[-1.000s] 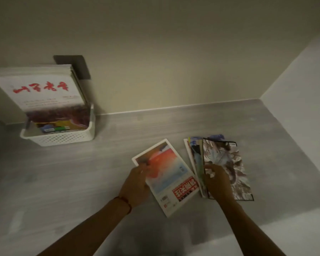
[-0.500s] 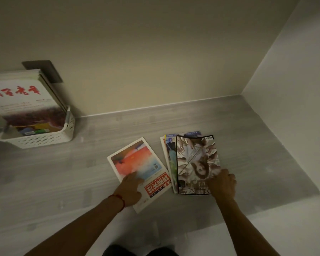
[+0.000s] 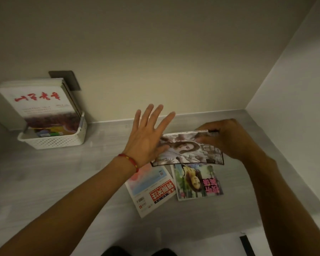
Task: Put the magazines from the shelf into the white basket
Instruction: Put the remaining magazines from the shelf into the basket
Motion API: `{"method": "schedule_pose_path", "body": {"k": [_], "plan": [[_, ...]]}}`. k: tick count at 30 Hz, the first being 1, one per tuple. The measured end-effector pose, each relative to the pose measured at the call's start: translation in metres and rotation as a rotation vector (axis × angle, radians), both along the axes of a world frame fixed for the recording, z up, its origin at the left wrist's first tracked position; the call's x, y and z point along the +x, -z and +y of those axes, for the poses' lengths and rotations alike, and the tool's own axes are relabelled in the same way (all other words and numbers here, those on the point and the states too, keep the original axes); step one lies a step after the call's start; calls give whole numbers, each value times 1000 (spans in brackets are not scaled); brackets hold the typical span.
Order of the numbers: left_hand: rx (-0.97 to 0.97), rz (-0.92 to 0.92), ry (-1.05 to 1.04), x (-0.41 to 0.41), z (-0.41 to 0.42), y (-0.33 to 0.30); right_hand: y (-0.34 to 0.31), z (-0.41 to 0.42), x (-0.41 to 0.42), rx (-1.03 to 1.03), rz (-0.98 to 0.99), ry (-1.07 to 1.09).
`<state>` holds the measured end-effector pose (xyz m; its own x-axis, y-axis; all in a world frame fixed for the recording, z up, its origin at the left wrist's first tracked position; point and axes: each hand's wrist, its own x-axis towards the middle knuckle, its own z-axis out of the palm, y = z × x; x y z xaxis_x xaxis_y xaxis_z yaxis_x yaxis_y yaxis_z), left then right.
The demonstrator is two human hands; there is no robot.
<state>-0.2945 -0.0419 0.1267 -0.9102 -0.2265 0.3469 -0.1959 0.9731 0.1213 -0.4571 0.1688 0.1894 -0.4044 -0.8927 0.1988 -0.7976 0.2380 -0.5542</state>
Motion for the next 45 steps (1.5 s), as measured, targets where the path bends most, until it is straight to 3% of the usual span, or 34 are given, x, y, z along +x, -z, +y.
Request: {"method": "schedule_pose_path", "body": {"k": [1,3,5,7,10,12,15,19,22,25,28,30,34,45], "plan": [[88,-56,29,7,-10,-3,-5,-14,4,-19,2,-29],[477,-135,82,27,-28,-3,-7,-39,13,-93,2,-15],[765,-47,20,51,-42,2,1,-63,24,-214,-38,80],[926,119,-95,77,-55,7,16,-84,36,-274,-123,225],[1278,310,-282,117,-79,12,46,-114,64,-215,-380,409],[1412,360,-366,146,-98,12,63,-136,93,-61,-653,329],[1410,373,-403,185,-128,15,82,-174,135,6,-919,-22],[1527,414,-413,232,-164,22,84,-234,174,-123,-899,-184],[1477,545,-438,257,-201,23,84,-281,191,-150,-726,-122],[1262,652,-511,272,-251,16,78,-333,203,-158,-523,-70],[951,624,-546,280,-305,4,66,-387,213,-198,-337,-1],[864,594,-566,283,-340,1,59,-421,217,-209,-215,47],[944,567,-540,275,-388,6,61,-472,214,-199,-117,164],[1200,559,-701,255,-443,79,125,-529,215,31,-310,263]]}}
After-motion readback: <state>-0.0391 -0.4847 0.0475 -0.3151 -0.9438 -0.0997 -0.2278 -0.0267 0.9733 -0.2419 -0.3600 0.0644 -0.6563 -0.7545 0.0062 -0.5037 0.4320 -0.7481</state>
